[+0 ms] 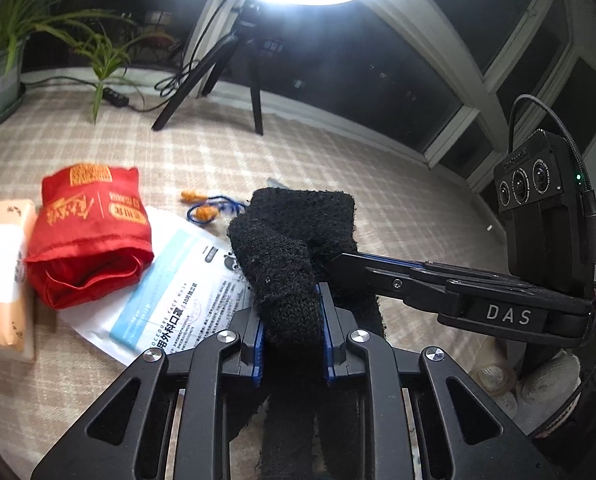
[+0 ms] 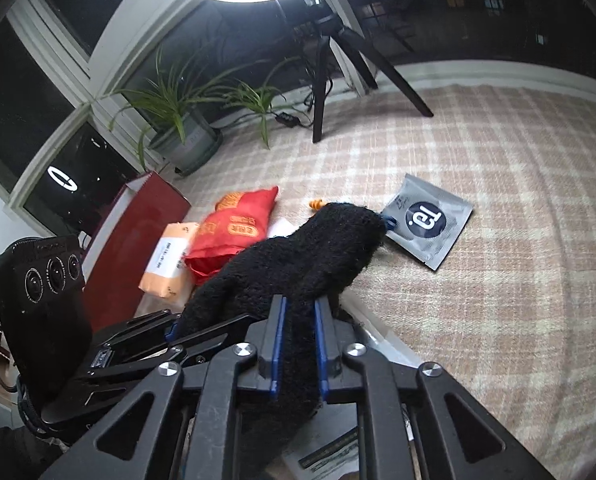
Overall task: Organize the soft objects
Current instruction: 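Carry the glove with both tools into the shoebox and open both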
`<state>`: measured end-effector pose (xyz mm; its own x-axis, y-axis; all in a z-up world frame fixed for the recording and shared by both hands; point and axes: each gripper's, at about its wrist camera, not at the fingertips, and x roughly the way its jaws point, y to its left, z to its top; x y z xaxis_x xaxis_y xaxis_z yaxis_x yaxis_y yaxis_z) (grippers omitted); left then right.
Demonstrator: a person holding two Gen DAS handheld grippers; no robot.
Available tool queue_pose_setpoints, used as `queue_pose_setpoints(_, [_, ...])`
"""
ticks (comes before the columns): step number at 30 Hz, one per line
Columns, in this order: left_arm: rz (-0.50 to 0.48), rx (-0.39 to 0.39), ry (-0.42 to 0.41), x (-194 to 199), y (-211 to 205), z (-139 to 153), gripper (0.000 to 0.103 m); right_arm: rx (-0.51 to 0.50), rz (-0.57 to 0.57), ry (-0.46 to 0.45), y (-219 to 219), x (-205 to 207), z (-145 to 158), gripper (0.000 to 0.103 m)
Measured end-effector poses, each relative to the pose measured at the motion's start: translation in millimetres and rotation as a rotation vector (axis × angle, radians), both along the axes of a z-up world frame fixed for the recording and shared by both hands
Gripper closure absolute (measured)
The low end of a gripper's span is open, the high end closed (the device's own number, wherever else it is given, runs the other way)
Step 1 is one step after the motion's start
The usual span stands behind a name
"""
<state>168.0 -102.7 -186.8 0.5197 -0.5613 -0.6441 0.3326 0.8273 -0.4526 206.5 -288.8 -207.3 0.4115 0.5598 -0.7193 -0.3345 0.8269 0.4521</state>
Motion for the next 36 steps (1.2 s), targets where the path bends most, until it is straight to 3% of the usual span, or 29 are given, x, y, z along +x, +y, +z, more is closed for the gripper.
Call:
queue_pose_setpoints(12, [-0.017, -0.054, -0.101, -33.8, 14.8, 50.1, 0.084, 0.045, -0.057, -0.087, -0.5, -42.2, 57.4, 0.094])
queue_pose_setpoints(18, [0.008, -0.061, -0.158, -53.2, 45.0, 75.1, 0.084, 0.066, -0.041, -0.145, 20.4, -65.0, 90.3, 0.094])
queue_pose_setpoints(24, [0.063, -0.061, -0.193, -68.8, 97.5, 91.7, 0.084, 0.093, 0.019, -0.19, 68.6, -80.9, 115.8, 0.094])
queue_pose_setpoints(36, [0.252, -0.019, -0.224, -90.4, 220.3, 100.9, 0.084, 0.138, 0.184, -0.209, 202.6, -77.2, 128.3, 0.095])
